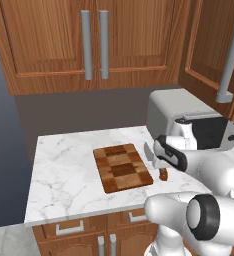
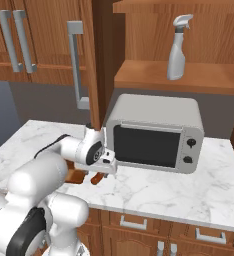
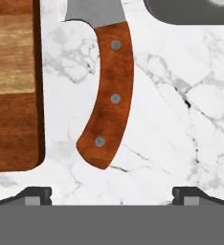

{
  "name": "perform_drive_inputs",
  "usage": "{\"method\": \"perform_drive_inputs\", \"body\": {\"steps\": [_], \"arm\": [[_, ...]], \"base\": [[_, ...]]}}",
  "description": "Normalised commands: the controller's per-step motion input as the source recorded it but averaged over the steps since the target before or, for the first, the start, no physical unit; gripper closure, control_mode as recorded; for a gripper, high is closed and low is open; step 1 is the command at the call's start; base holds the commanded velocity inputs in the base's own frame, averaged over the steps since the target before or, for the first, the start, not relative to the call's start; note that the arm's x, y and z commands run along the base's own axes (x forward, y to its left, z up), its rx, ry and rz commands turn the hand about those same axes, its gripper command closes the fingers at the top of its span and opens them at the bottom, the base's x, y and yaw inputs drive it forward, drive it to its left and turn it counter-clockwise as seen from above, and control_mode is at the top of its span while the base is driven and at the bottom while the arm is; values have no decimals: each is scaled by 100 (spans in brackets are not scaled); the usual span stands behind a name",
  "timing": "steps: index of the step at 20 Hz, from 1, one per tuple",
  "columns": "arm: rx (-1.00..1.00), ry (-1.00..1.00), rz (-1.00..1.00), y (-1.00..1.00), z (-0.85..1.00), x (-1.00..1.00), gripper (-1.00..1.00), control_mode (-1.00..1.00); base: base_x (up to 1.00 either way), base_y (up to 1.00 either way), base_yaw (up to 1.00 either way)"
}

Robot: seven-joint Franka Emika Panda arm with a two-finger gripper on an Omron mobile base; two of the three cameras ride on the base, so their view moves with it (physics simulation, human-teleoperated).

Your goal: Move the cutting board and knife to the sink. Then move spray from the cabinet to the counter.

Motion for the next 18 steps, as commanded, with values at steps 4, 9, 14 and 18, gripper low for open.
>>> {"method": "perform_drive_inputs", "body": {"steps": [4, 9, 14, 18], "arm": [[0, 0, 0, 0, -13, 24, -100, -100], [0, 0, 0, 0, -12, 20, -100, -100], [0, 0, 0, 0, -16, 18, -100, -100], [0, 0, 0, 0, -28, 13, -100, -100]], "base": [[0, 0, 0], [0, 0, 0], [0, 0, 0], [0, 0, 0]]}}
